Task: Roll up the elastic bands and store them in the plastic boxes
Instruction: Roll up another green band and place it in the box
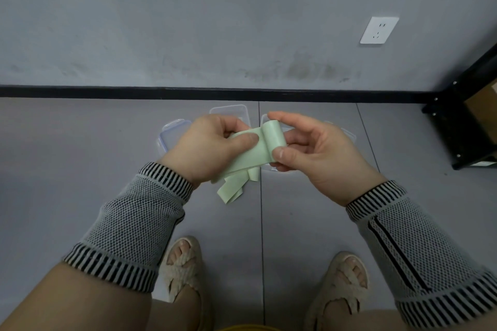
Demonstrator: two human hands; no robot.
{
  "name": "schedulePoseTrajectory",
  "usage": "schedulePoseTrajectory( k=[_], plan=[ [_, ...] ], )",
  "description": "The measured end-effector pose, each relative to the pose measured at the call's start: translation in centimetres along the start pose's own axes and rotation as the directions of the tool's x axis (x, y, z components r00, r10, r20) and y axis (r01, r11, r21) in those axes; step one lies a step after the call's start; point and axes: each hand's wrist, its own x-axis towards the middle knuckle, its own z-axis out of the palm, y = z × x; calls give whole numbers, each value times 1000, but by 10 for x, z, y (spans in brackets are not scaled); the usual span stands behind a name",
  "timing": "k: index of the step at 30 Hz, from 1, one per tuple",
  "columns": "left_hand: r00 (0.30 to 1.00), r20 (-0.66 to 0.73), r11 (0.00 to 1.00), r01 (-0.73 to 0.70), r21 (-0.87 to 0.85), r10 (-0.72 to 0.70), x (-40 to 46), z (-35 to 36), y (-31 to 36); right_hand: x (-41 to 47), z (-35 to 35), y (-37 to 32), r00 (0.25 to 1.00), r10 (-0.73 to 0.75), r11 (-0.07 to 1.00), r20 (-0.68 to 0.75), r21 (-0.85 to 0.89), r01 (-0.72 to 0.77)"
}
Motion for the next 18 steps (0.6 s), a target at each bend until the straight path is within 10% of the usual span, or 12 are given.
schedulePoseTrajectory(
  k=[18],
  plan=[
    [993,-114,1000,-19,-20,17,3,16,3,2,12,-1,993,-82,965,-88,-256,56]
  ],
)
